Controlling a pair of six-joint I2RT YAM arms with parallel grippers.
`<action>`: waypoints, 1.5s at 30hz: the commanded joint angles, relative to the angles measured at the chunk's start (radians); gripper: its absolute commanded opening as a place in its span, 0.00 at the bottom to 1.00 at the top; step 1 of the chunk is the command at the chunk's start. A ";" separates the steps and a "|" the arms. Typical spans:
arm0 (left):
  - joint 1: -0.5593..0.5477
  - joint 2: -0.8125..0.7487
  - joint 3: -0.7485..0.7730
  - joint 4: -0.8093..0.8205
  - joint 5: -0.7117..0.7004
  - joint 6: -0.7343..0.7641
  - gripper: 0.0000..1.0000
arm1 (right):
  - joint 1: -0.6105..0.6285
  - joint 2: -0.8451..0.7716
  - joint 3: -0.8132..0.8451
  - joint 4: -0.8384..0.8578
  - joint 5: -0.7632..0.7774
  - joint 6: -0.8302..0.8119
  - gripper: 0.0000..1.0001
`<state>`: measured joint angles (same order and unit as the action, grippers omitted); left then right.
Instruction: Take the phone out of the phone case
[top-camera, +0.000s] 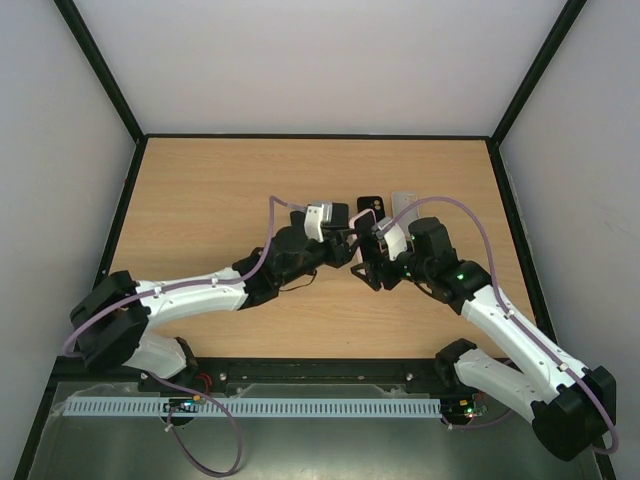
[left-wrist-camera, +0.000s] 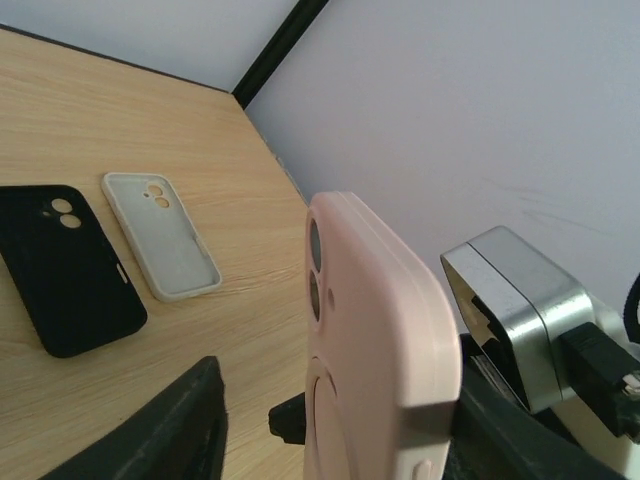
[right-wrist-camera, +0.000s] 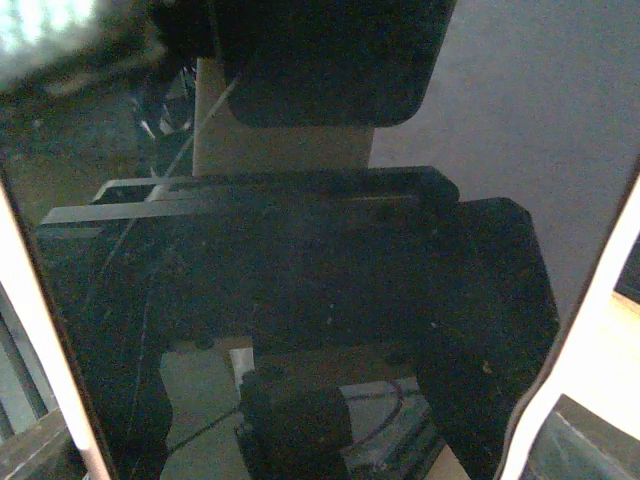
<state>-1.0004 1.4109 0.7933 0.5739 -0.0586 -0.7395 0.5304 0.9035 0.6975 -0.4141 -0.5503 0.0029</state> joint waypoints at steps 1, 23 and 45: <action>-0.005 0.059 0.078 -0.053 -0.028 0.018 0.48 | 0.003 -0.032 0.033 0.035 0.021 -0.024 0.33; 0.067 -0.012 0.042 -0.052 0.226 0.060 0.04 | 0.003 -0.063 0.062 -0.073 -0.134 -0.220 0.98; 0.210 -0.270 -0.183 0.379 0.786 0.019 0.02 | 0.003 -0.096 0.192 -0.566 -0.545 -0.707 0.76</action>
<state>-0.7971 1.1534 0.6090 0.7578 0.6796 -0.6487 0.5316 0.8448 0.8509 -0.8333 -0.9974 -0.5598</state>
